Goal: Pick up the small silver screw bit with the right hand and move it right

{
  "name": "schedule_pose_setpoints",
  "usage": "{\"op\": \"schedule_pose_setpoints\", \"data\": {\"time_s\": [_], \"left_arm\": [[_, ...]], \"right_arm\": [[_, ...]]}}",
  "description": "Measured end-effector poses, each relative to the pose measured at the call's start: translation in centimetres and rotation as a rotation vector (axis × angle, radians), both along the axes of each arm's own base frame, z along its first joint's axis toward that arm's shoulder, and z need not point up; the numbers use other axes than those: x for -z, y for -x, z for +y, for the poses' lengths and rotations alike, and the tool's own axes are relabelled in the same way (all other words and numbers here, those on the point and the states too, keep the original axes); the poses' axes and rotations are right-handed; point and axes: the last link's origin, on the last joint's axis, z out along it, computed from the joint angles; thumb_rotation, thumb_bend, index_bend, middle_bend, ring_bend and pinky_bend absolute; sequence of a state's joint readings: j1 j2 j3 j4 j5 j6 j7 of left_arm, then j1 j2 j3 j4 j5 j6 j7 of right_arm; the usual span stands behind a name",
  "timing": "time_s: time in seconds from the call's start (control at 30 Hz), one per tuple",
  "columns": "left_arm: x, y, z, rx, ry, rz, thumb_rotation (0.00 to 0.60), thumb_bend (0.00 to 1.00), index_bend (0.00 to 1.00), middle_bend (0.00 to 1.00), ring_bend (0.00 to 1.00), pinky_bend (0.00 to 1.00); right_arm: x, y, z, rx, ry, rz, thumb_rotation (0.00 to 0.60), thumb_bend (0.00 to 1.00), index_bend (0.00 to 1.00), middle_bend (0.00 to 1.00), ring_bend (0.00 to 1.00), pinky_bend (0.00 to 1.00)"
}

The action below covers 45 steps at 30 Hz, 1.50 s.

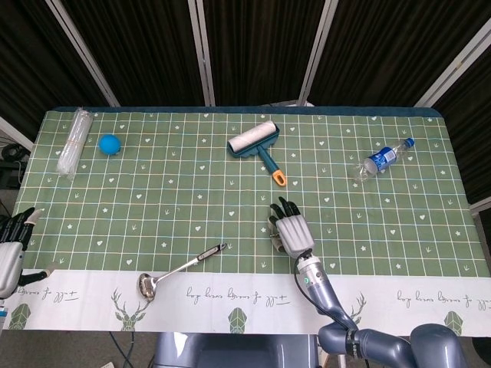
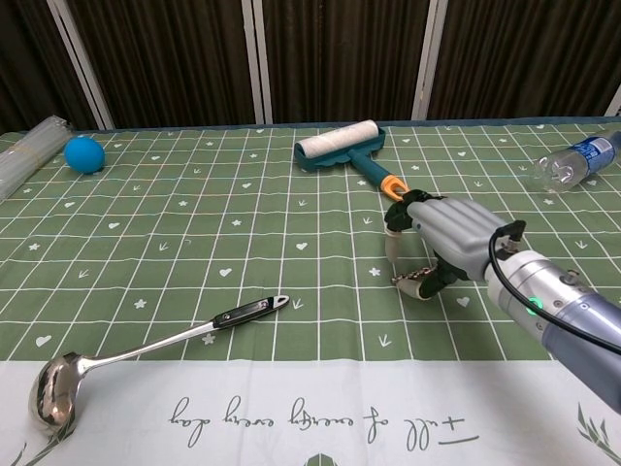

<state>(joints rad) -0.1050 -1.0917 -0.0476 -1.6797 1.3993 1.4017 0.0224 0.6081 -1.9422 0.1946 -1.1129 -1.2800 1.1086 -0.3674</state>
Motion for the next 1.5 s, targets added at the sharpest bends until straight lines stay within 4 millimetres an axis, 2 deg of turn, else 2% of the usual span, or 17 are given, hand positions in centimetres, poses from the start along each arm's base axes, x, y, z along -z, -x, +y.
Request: {"op": "schedule_pose_setpoints", "data": {"time_s": [0.73, 1.5], "left_arm": [[0.07, 0.01, 0.18, -0.008, 0.0, -0.013, 0.6, 0.15, 0.0, 0.0, 0.0, 0.0], [0.06, 0.0, 0.21, -0.011, -0.001, -0.02, 0.6, 0.15, 0.0, 0.0, 0.0, 0.0]], "right_arm": [[0.44, 0.5, 0.1, 0.013, -0.011, 0.037, 0.6, 0.29, 0.45, 0.16, 0.0, 0.13], [0.49, 0.12, 0.2, 0.025, -0.004, 0.019, 0.6, 0.38, 0.56, 0.19, 0.0, 0.13]]}}
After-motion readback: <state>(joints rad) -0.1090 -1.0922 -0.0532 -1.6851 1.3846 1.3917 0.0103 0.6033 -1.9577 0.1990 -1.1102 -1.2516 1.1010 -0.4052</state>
